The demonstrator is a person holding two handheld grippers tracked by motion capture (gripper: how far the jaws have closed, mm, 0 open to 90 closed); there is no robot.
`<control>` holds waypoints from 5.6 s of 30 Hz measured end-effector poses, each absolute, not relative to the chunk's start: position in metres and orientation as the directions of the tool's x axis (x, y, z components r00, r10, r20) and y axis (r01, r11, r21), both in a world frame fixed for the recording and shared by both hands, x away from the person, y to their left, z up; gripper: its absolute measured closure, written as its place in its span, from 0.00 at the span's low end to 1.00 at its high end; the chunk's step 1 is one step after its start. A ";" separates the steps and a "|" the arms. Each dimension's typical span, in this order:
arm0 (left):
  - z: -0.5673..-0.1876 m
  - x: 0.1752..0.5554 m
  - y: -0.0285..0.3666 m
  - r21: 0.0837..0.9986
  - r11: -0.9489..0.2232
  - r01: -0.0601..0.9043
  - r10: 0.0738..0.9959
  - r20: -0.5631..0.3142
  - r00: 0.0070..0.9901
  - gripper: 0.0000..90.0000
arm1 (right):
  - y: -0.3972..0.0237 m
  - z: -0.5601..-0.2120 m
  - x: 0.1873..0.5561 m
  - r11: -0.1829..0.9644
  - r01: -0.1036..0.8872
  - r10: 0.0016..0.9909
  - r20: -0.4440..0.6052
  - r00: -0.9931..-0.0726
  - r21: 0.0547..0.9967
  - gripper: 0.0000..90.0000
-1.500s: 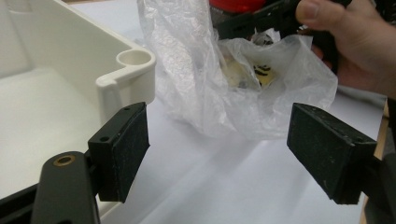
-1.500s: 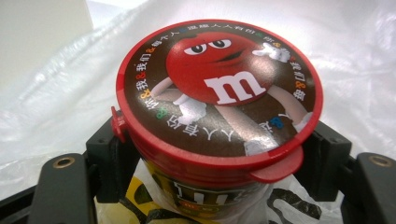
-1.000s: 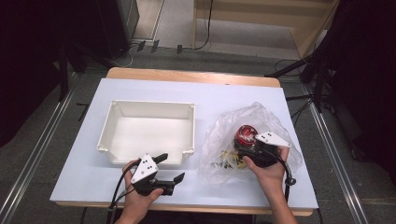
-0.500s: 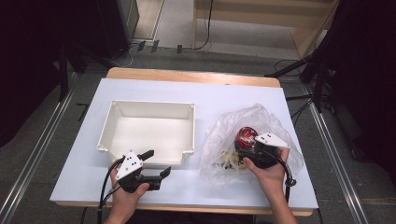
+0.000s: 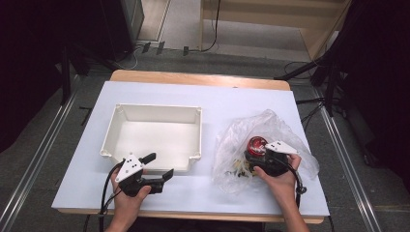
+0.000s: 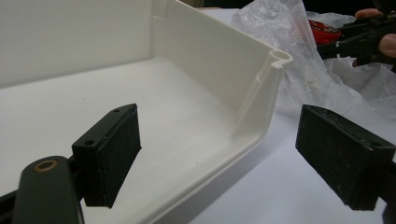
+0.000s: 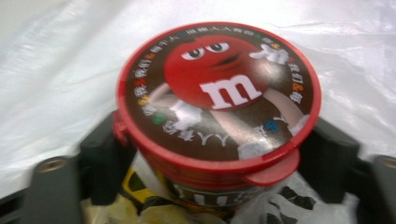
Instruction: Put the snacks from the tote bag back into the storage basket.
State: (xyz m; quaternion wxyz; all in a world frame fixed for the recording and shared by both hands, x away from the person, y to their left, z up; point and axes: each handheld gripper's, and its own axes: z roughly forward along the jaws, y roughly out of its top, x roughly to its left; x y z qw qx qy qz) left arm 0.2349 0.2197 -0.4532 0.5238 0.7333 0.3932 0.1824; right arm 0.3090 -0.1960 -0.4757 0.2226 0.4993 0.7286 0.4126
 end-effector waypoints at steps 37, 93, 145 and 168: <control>-0.454 0.235 0.226 0.910 -0.131 0.393 0.790 -0.144 0.596 0.16 | -0.182 -0.439 0.297 0.093 0.471 0.945 0.071 -0.319 0.877 0.29; -0.454 0.231 0.243 0.917 -0.114 0.383 0.828 -0.125 0.546 0.16 | -0.130 -0.377 0.284 0.116 0.400 0.862 0.108 -0.495 0.909 0.29; -0.441 0.216 0.272 0.946 -0.108 0.305 0.834 -0.080 0.546 0.06 | -0.054 -0.376 0.299 0.217 0.366 0.734 0.096 -0.672 0.905 0.29; -0.442 0.199 0.288 0.942 -0.113 0.317 0.858 -0.069 0.509 0.01 | -0.026 -0.382 0.311 0.251 0.358 0.697 0.088 -0.712 0.899 0.29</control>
